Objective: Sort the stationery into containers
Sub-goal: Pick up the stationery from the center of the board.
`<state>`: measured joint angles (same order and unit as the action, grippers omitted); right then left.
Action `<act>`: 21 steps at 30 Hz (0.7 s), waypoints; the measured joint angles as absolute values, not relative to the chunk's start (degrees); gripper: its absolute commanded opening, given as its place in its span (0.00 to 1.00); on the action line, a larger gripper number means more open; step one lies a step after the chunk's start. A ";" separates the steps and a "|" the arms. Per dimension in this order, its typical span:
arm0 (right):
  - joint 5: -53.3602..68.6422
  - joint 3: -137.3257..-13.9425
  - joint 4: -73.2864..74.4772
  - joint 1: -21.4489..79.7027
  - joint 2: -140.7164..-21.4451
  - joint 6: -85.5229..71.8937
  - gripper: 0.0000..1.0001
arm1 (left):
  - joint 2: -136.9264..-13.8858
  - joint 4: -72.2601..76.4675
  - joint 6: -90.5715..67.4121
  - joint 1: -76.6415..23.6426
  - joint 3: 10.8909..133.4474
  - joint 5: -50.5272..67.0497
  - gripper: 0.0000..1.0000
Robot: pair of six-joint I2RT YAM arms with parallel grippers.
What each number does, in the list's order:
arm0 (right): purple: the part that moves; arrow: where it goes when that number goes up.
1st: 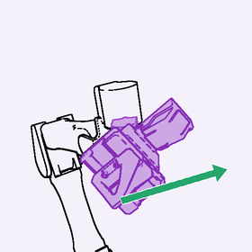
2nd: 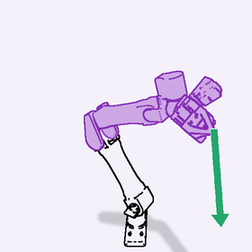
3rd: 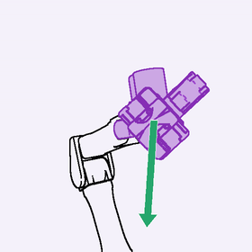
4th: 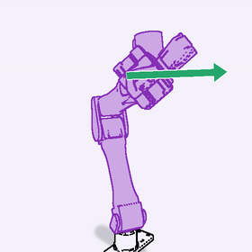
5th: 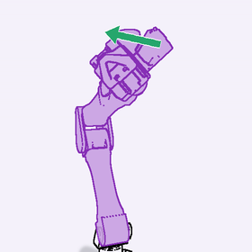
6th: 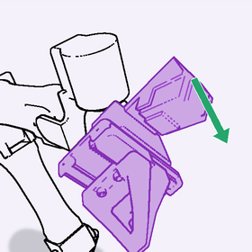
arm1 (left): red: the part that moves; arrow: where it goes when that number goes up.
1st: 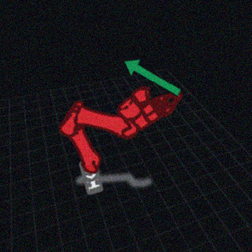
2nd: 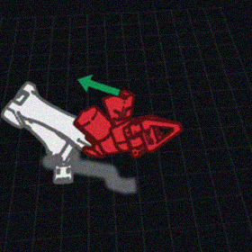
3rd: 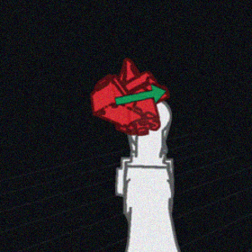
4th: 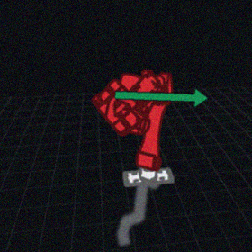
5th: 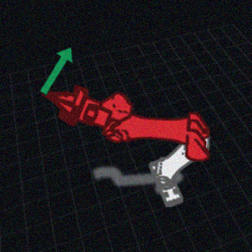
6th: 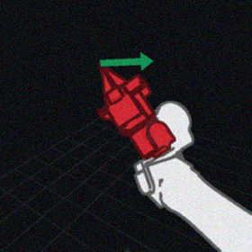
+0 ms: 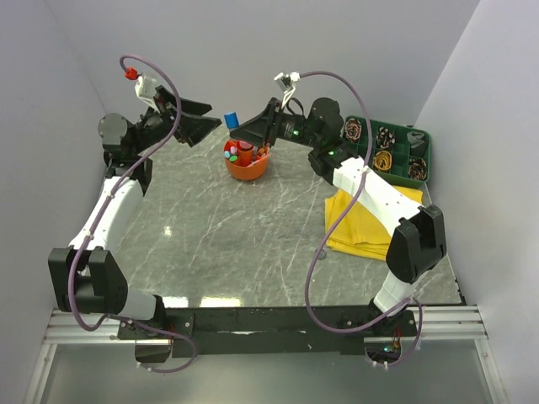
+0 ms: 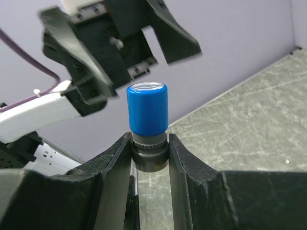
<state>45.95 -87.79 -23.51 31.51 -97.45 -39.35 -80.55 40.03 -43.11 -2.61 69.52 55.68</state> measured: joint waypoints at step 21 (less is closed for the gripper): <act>46.17 -89.27 -23.94 32.14 -97.45 -36.95 0.00 | -81.91 40.10 -46.50 -8.12 70.50 58.52 0.78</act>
<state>46.17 -89.27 -23.94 32.14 -97.45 -36.95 -81.91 40.10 -46.50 -8.12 70.50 58.52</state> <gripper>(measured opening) 0.393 0.789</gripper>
